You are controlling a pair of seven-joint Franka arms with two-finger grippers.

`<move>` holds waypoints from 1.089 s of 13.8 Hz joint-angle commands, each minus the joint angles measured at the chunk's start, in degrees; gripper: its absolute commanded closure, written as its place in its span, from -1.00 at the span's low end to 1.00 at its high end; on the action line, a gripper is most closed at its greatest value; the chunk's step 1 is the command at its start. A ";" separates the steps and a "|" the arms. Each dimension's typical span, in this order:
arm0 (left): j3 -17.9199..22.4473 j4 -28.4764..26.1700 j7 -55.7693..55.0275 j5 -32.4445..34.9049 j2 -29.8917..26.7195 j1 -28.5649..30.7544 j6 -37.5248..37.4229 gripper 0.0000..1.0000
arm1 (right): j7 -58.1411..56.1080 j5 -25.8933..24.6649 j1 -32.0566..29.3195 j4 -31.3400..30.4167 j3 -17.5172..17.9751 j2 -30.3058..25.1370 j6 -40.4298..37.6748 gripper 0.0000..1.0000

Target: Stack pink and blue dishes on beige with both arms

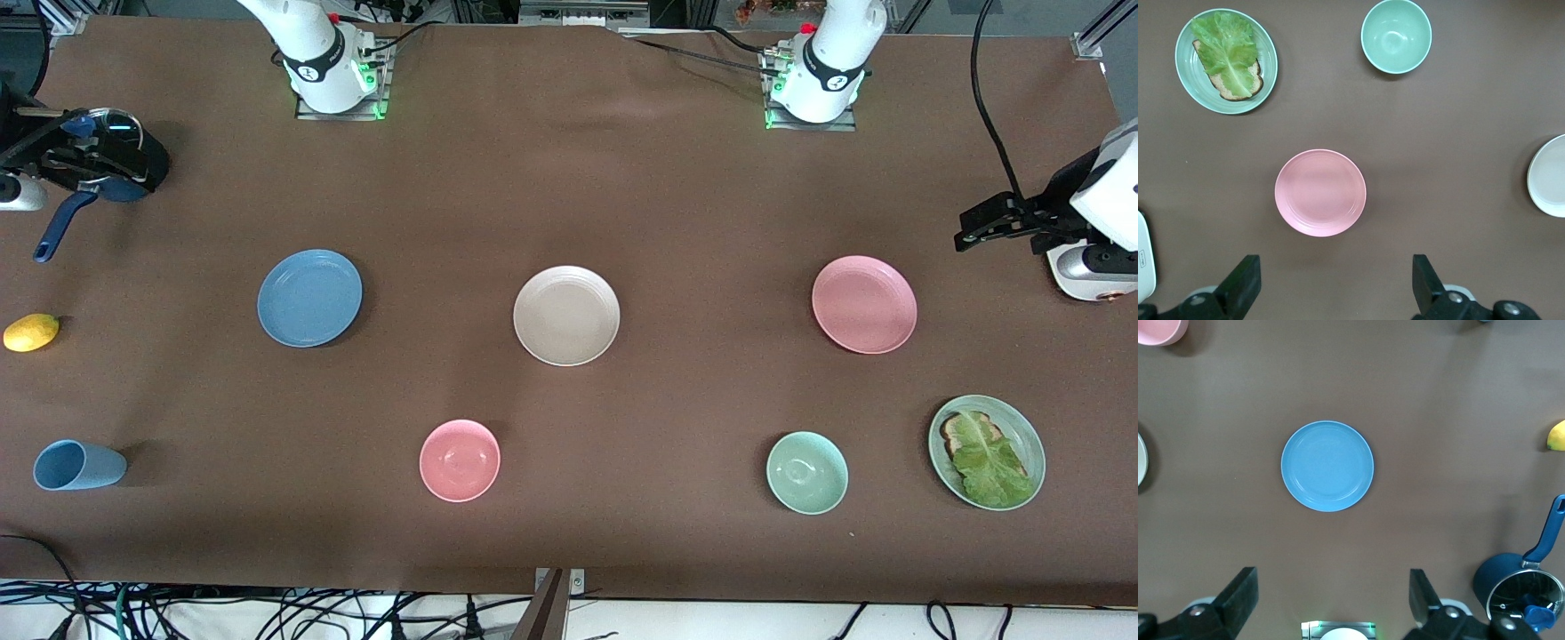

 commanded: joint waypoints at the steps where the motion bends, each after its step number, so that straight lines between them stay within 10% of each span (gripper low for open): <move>1: -0.30 1.95 0.06 0.46 0.87 0.20 -0.93 -1.00 | -0.22 -0.71 -0.71 -0.34 0.31 -0.62 -0.49 -1.00; 15: -0.30 1.95 0.14 0.46 0.87 0.20 -0.93 -1.00 | -0.75 -0.79 -0.62 -0.34 0.22 -0.53 -1.55 -1.00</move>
